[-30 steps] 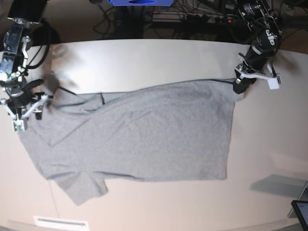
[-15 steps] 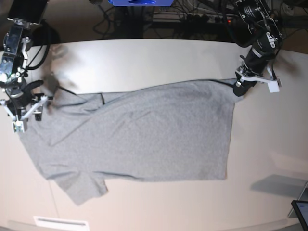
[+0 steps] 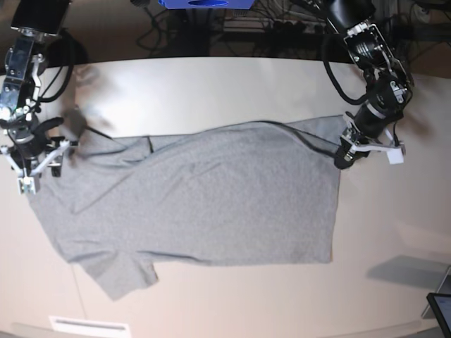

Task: Fold the T-shirt properly
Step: 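Move the left gripper along the shirt's side edge toward the hem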

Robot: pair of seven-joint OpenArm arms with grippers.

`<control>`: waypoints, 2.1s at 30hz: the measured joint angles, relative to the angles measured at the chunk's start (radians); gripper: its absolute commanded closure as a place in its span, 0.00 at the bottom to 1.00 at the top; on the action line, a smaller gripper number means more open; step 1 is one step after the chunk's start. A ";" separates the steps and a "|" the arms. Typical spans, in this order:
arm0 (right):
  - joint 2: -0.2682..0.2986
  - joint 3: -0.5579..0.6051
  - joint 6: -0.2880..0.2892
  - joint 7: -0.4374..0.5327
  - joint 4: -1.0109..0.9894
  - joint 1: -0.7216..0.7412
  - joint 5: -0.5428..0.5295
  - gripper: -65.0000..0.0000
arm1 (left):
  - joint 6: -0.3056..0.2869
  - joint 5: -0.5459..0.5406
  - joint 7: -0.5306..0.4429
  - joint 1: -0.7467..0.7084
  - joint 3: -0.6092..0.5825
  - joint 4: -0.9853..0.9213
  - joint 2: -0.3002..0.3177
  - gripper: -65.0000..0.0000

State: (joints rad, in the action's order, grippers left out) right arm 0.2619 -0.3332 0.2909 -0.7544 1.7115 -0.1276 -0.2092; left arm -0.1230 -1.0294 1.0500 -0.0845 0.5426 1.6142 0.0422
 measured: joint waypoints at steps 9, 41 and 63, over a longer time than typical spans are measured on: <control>-0.003 0.000 0.000 0.001 0.000 0.000 0.000 0.59 | 0.000 0.000 -0.006 0.069 0.001 -0.061 0.003 1.00; -0.002 0.000 0.000 0.005 -0.020 0.004 0.000 0.59 | 0.000 0.139 -0.048 0.223 0.005 -0.160 0.003 1.00; -0.003 0.000 0.000 0.005 -0.053 0.033 0.000 0.59 | -0.005 0.237 -0.048 0.351 -0.092 -0.235 0.028 1.00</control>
State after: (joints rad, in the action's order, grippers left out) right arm 0.2592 -0.3332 0.2909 -0.7494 1.6585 -0.0944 -0.2092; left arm -0.1276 -0.7929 1.0016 0.2665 0.4507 1.3796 0.0704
